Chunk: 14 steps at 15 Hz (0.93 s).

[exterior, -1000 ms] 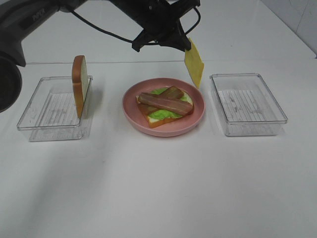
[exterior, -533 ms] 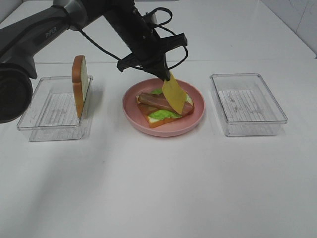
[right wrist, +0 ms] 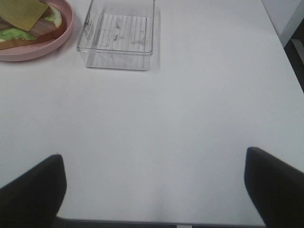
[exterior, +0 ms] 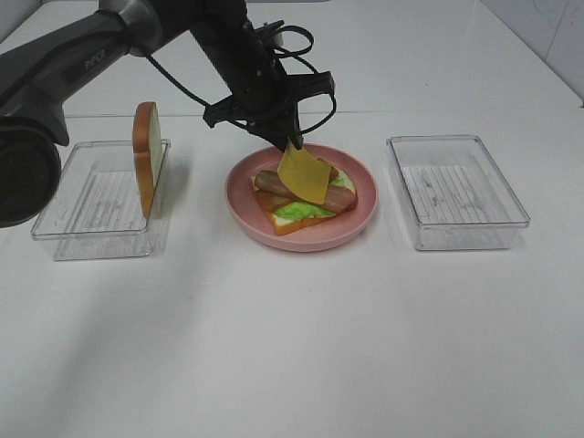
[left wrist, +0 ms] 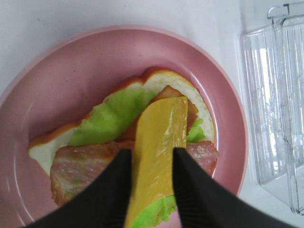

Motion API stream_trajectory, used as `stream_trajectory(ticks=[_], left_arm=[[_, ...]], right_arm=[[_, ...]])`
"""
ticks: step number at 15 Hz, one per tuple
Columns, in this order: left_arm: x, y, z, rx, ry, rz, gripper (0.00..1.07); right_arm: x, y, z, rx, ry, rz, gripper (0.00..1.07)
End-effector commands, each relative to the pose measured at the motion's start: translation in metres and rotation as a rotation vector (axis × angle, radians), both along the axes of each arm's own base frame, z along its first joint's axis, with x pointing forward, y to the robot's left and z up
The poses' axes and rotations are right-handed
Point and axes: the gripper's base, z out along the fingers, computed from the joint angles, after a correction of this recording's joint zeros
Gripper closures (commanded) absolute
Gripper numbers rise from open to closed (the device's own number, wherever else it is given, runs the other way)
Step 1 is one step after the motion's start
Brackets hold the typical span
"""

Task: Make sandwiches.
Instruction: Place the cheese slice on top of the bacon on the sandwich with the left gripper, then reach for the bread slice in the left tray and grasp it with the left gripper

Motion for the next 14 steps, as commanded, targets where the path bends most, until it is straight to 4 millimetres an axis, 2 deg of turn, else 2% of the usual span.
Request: stream_trajectory(ticks=[1,3,4,7,11,12,14], left_arm=[[-0.006,-0.003,0.001,0.006,0.037,-0.027,0.22],[-0.007,-0.002,0.003,0.012,0.04,-0.032,0.05],[-0.007,-0.001,0.007,0.017,0.032,-0.039,0.05],[-0.008,0.0,0.034,0.001,-0.038,-0.059,0.05],[-0.015,0.003,0.098,-0.066,-0.194,-0.07,0.05],[-0.017,0.004,0.105,-0.069,-0.208,-0.069,0.05],[-0.026,0.015,0.145,-0.056,-0.3,-0.051,0.05]], right_arm=[[-0.003,0.0,-0.001,-0.008,-0.035,-0.003,0.09],[-0.003,0.0,-0.001,-0.008,-0.035,-0.003,0.09],[-0.003,0.0,-0.001,-0.008,-0.035,-0.003,0.09],[-0.003,0.0,-0.001,-0.008,-0.035,-0.003,0.09],[-0.003,0.0,-0.001,-0.008,-0.035,-0.003,0.09],[-0.003,0.0,-0.001,-0.008,-0.035,-0.003,0.09],[-0.003,0.0,-0.001,-0.008,-0.035,-0.003,0.09]])
